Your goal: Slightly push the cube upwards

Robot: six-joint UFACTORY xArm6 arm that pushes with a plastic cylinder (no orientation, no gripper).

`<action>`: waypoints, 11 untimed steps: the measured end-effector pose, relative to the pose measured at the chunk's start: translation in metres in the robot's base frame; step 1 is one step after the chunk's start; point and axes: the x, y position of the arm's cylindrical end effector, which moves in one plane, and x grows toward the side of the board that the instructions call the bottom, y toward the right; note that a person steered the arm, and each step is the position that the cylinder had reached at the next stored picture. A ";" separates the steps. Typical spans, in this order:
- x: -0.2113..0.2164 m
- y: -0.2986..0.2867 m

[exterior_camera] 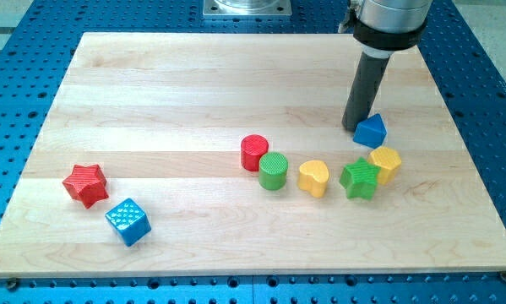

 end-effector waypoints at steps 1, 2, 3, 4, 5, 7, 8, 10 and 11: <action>0.006 0.000; 0.037 0.000; 0.033 0.000; 0.002 0.001; -0.040 0.030; -0.077 -0.195; 0.000 -0.236; 0.153 -0.243; 0.201 -0.245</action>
